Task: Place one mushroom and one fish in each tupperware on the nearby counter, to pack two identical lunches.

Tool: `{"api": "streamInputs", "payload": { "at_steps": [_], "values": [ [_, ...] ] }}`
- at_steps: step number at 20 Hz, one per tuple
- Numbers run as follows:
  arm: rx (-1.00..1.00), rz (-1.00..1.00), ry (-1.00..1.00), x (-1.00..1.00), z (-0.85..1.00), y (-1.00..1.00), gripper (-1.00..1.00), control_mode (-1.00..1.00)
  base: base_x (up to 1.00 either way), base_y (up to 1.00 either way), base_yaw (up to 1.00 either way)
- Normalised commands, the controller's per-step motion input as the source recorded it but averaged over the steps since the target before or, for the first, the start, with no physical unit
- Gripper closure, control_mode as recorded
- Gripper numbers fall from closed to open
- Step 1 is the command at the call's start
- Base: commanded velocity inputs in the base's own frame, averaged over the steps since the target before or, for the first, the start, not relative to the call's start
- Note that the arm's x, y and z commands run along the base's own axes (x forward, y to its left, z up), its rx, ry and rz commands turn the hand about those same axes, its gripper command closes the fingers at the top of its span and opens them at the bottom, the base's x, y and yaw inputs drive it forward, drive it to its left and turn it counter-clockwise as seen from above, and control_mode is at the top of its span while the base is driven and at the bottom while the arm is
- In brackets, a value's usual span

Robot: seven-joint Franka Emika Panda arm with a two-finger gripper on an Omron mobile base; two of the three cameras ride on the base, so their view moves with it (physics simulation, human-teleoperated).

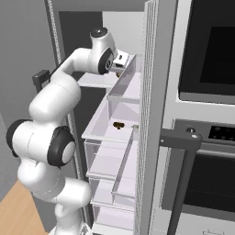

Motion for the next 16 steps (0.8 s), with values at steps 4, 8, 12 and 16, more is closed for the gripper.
{"api": "streamInputs", "payload": {
  "at_steps": [4,8,12,16],
  "values": [
    [0.0,0.01,0.0,0.42,-0.26,-0.01,-1.0,-1.0,0.0,0.0,0.0],
    [0.0,0.01,0.0,0.31,-0.17,-0.05,-1.0,-1.0,0.0,0.0,0.0],
    [0.02,0.01,0.01,0.39,-0.15,-0.15,-1.0,-1.0,0.0,0.0,0.0],
    [0.02,0.01,0.01,0.44,-0.14,-0.1,-1.0,-1.0,0.0,0.0,0.0]
  ]
}}
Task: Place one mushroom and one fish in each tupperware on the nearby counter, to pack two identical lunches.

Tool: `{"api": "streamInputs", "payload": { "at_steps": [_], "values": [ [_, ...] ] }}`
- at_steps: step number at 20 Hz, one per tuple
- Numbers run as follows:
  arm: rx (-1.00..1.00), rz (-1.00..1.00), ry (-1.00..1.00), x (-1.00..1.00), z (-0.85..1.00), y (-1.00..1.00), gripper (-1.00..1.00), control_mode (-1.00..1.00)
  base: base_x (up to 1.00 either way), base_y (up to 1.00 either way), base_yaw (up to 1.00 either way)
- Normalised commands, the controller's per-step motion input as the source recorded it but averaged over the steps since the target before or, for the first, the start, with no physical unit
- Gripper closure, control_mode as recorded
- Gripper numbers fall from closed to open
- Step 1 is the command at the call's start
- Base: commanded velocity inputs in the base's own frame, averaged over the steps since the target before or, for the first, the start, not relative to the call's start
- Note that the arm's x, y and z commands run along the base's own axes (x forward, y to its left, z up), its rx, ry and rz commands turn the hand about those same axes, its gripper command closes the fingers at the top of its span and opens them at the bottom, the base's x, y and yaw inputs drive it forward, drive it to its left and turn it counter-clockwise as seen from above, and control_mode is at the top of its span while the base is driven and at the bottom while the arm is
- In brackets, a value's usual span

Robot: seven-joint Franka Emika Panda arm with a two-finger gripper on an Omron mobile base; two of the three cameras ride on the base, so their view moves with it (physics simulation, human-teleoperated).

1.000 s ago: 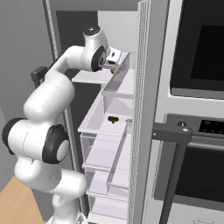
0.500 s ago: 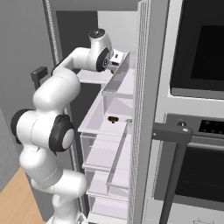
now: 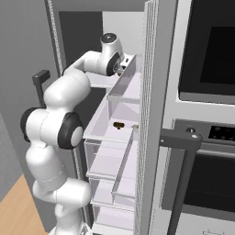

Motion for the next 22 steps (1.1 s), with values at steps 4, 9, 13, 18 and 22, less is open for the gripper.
{"api": "streamInputs", "payload": {
  "at_steps": [4,9,13,18,22],
  "values": [
    [0.01,0.0,0.0,0.21,-0.09,0.0,-1.0,-1.0,0.0,0.0,0.0],
    [0.0,0.0,0.0,0.0,-0.34,0.0,1.0,-1.0,0.0,0.0,0.0],
    [0.0,0.0,0.01,-0.35,-0.53,0.0,1.0,-1.0,0.0,0.0,0.0],
    [0.01,0.0,-0.11,-0.71,-0.23,0.0,1.0,-1.0,0.0,0.0,0.0],
    [0.01,0.0,-0.28,-1.0,0.24,0.01,1.0,-1.0,0.0,0.0,0.0]
  ]
}}
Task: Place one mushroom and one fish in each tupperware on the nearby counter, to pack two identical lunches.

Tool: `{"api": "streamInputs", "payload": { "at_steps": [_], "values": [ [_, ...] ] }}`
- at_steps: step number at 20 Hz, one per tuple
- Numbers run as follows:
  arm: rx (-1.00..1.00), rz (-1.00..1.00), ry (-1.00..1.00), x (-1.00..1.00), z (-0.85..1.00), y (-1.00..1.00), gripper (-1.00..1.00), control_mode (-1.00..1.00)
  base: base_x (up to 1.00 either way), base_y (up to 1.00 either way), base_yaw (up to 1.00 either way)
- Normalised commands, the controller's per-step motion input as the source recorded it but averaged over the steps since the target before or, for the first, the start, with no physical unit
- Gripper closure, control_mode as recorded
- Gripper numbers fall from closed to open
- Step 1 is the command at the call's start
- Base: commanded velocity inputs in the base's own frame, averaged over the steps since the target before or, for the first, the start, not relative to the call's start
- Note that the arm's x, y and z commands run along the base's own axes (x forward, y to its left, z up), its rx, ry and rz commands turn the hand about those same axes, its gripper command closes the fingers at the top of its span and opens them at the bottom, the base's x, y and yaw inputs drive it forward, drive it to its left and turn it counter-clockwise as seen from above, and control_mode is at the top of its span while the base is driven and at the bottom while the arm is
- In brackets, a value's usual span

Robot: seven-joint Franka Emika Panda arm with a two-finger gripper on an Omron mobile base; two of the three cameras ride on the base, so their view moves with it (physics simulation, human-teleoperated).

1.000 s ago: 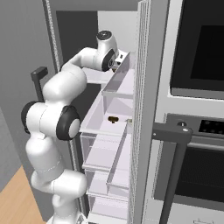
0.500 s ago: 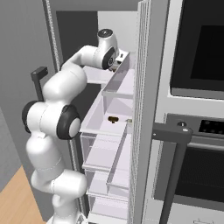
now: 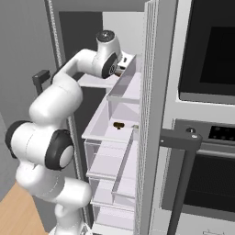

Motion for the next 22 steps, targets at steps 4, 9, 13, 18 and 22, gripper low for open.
{"api": "streamInputs", "payload": {
  "at_steps": [4,9,13,18,22],
  "values": [
    [0.0,0.0,-0.11,-1.0,0.33,0.15,1.0,-1.0,0.0,0.0,0.0],
    [0.0,0.0,0.05,-1.0,0.21,0.23,1.0,-1.0,0.0,0.0,0.0],
    [-0.05,0.0,0.1,-1.0,0.01,0.56,1.0,-1.0,0.0,0.0,0.0],
    [-0.02,0.0,0.1,-1.0,-0.18,0.31,1.0,-1.0,0.0,0.0,0.0],
    [0.0,0.05,0.03,-1.0,-0.53,0.18,1.0,-1.0,0.0,0.0,0.0]
  ]
}}
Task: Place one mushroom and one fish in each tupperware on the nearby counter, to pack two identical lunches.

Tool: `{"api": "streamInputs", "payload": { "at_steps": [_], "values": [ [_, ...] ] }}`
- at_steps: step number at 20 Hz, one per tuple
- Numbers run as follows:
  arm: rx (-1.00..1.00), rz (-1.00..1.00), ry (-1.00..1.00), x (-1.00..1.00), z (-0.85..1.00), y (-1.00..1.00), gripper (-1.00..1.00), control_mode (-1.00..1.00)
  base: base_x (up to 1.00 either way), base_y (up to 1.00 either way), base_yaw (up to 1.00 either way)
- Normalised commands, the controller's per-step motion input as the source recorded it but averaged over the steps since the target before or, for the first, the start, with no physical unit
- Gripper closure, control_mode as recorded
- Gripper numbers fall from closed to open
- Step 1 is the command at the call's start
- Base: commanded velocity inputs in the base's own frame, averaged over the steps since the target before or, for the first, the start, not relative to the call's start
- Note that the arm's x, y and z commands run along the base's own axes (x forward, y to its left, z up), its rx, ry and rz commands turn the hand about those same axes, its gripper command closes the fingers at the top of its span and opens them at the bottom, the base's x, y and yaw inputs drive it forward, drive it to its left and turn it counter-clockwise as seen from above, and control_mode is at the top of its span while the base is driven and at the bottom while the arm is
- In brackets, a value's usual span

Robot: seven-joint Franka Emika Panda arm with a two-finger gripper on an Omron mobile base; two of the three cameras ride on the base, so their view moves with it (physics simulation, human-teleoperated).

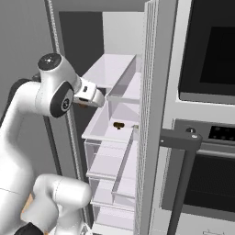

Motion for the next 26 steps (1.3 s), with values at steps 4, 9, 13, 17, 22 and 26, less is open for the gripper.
{"api": "streamInputs", "payload": {
  "at_steps": [4,9,13,17,22,26],
  "values": [
    [0.0,0.02,0.02,-0.97,-0.3,0.1,1.0,-1.0,0.0,0.0,0.0],
    [0.0,0.01,-0.04,-0.8,-0.28,0.26,1.0,1.0,-0.2,0.09,0.01],
    [0.0,0.0,0.0,0.0,0.0,0.0,1.0,1.0,-1.0,0.25,0.04],
    [0.0,0.0,0.0,0.0,0.0,0.0,1.0,1.0,-1.0,0.06,0.04],
    [0.0,0.0,0.0,0.0,0.0,0.0,1.0,1.0,-1.0,-0.44,0.0],
    [0.0,0.0,0.0,0.0,0.0,0.0,1.0,1.0,-0.76,-0.99,-0.07]
  ]
}}
